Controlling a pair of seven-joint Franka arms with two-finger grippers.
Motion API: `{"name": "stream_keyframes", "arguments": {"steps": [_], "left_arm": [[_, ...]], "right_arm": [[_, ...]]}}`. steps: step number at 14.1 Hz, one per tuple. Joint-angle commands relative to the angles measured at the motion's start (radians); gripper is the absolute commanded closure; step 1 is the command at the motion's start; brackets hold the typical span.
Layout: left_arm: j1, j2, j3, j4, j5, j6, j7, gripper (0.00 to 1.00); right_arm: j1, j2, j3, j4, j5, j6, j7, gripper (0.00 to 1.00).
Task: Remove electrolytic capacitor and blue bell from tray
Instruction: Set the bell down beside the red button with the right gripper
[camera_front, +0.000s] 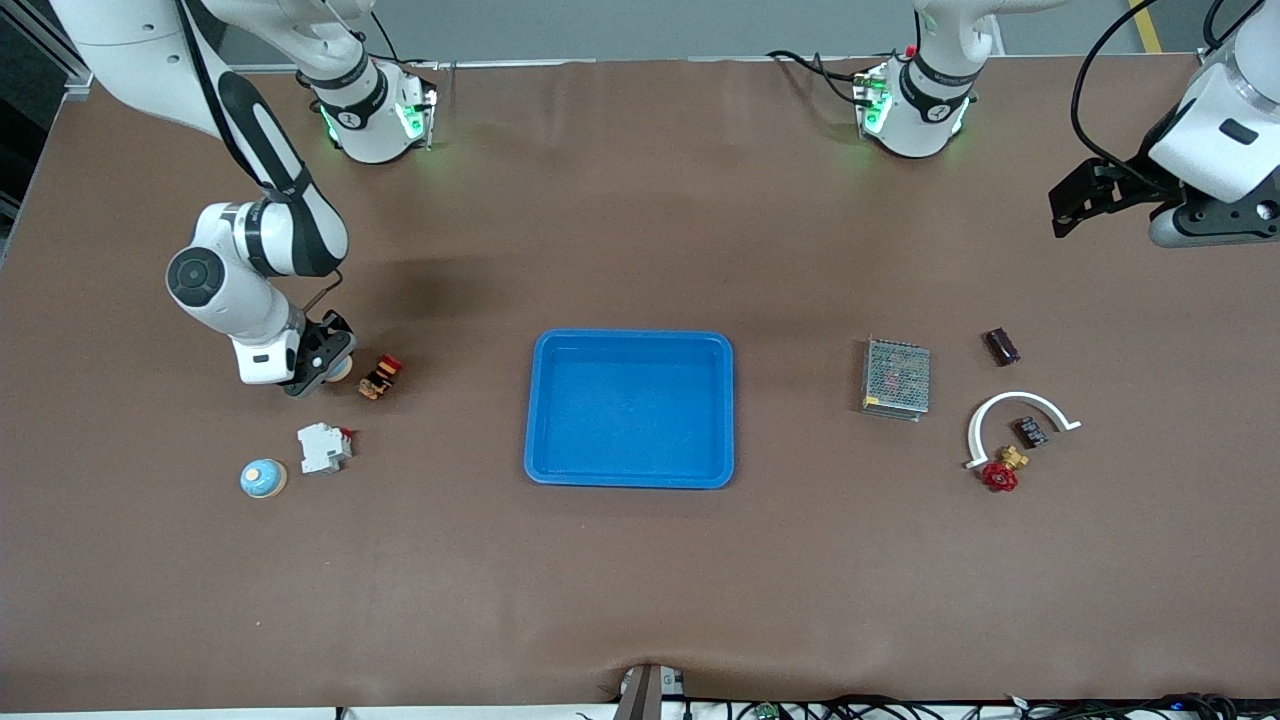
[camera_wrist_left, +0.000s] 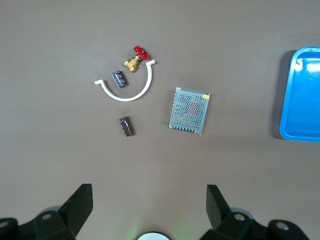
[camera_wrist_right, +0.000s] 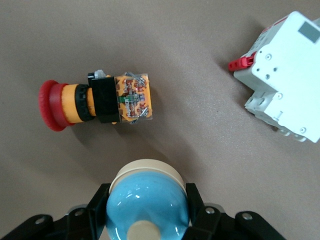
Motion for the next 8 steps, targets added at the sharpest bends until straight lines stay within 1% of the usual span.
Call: {"name": "stream_keyframes", "arguments": {"steps": [1,6,7,8], "left_arm": [[0.001,-0.013,-0.004,0.002,-0.009,-0.027,0.0,0.0],[0.001,-0.011,-0.006,-0.001,-0.01,-0.028,0.0,0.0],[0.001,-0.011,-0.006,-0.001,-0.01,-0.028,0.0,0.0],[0.001,-0.01,-0.006,-0.001,-0.01,-0.028,0.0,0.0]], "right_arm": [[-0.016,-0.001,0.013,-0.021,-0.018,0.026,-0.005,0.67],[-0.016,0.017,0.014,-0.021,-0.018,0.046,-0.005,0.67],[-0.016,0.02,0.014,-0.021,-0.018,0.051,-0.005,0.65],[-0.016,0.022,0.014,-0.021,-0.018,0.051,-0.005,0.59]]}}
